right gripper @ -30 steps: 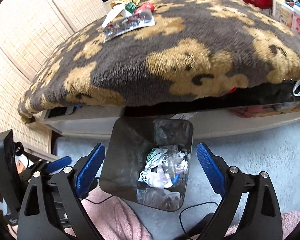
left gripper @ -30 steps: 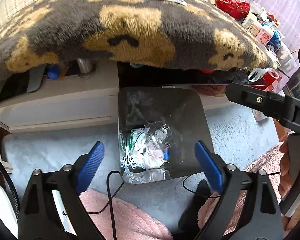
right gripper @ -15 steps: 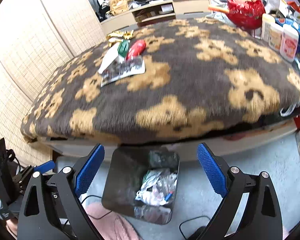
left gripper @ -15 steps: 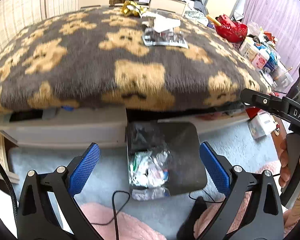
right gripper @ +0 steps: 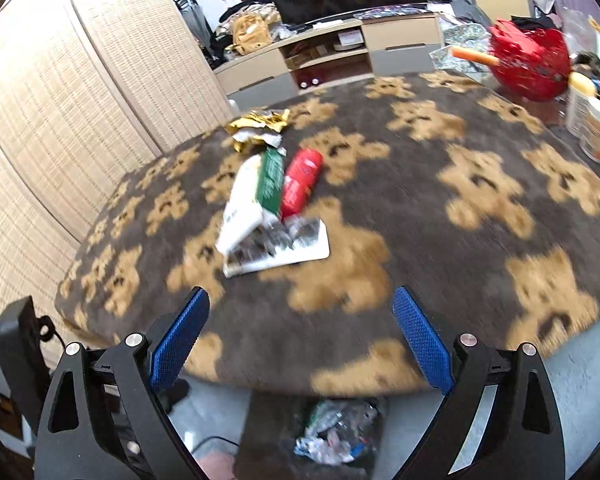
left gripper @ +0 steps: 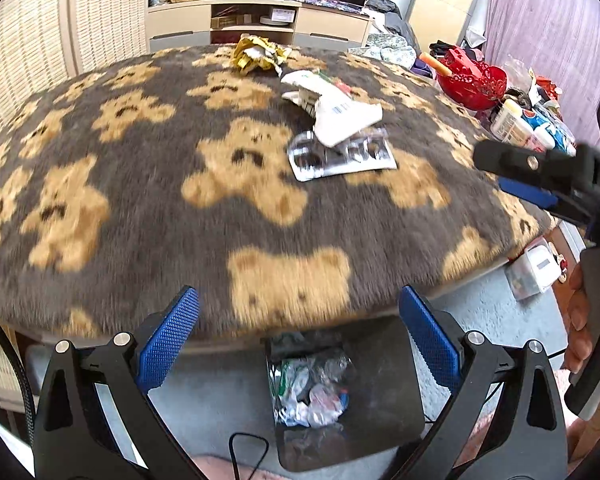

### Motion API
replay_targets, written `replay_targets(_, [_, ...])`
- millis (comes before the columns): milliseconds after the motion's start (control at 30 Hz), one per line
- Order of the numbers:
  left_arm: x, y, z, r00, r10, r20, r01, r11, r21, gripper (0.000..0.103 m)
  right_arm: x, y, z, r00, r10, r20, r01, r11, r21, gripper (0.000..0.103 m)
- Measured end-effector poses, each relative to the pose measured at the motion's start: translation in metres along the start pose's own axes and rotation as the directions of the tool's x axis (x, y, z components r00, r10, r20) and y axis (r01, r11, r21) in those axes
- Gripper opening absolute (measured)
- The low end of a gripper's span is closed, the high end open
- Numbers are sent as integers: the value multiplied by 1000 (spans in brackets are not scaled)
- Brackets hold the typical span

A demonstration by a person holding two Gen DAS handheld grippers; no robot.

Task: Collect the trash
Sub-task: 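Grasp the blister pack with the left tool while the right tool grasps the green-and-white box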

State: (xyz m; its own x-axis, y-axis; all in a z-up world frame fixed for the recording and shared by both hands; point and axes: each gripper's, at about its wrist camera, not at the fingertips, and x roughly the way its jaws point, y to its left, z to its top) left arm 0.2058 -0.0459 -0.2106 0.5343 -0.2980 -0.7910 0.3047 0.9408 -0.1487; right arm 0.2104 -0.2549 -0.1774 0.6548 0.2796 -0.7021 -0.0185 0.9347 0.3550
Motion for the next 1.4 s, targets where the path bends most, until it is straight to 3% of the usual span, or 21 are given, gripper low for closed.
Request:
replay_targets(133, [11,2,19,1000,0,4,0,1000,20,95,22,13,21,999,47,-19,-47,999,-2,83])
replay_targets(400, [30,8,40,1000,-11,5,11,1000,28,95,76,32,45,995,63,-80,-65,998,-26,65])
replay_targets(467, [34,9,45,1000,-14,7,14,999,31,95,86,35,47,992,72,-99,-76,996,-36,47])
replay_targets(567, [42,12,53,1000,-20,9,19,999,40,95,100,40,49,988,88,-125,-95,994,-51,34])
replay_targets(733, [57,14,65,1000,-28,4,28,999,41,92,101,38,58,990,110,-84,-115,992,-57,23])
replay_targets(767, [60,14,68,999,-33,4,33,999,40,90,101,37,61,991,109,-76,-114,992,-62,12])
replay_targets(800, [62,15,70,999,-38,4,38,999,39,90,100,36,64,991,112,-71,-117,991,-70,9])
replay_targets(1067, [72,10,95,996,-85,30,83,995,48,90,85,25,83,993,113,19,-111,990,-86,3])
replay_targets(1233, [88,4,106,995,-100,10,99,992,81,70,69,14,93,992,109,56,-104,991,-88,3])
replay_targets(1400, [102,-4,101,990,-135,-39,138,985,108,41,61,1,95,994,90,66,-84,993,-82,3])
